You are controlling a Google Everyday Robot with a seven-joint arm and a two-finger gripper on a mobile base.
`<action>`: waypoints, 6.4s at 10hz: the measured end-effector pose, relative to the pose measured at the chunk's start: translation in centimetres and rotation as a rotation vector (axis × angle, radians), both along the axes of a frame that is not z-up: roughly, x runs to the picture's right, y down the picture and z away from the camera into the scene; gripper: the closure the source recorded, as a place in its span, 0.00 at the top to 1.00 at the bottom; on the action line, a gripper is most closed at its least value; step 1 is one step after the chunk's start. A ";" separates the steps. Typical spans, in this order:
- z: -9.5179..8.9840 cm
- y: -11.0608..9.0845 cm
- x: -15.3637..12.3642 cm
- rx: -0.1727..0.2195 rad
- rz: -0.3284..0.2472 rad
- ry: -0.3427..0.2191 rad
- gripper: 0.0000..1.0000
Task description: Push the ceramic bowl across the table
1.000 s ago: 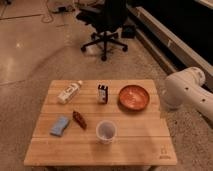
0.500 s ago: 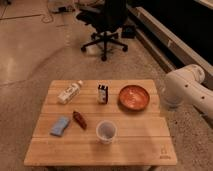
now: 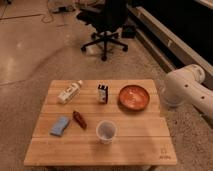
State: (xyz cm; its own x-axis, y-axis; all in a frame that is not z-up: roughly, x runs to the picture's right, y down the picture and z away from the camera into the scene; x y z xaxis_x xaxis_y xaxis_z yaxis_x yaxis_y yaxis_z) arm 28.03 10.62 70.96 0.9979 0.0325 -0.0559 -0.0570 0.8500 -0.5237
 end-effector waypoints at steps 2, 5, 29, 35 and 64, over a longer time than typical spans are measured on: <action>-0.5 -0.3 0.0 -0.005 0.001 0.001 0.41; 0.5 -0.1 0.0 -0.004 -0.001 0.000 0.41; 1.8 0.0 -0.8 0.002 -0.026 -0.020 0.41; 1.8 -0.2 -1.1 0.003 -0.031 -0.020 0.41; 3.1 -0.8 0.1 0.008 -0.074 -0.059 0.41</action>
State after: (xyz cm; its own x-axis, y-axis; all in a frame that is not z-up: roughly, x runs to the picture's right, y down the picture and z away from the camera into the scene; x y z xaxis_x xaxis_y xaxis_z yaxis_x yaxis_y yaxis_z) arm 28.15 9.82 74.07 0.9991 -0.0415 0.0031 0.0371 0.8551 -0.5171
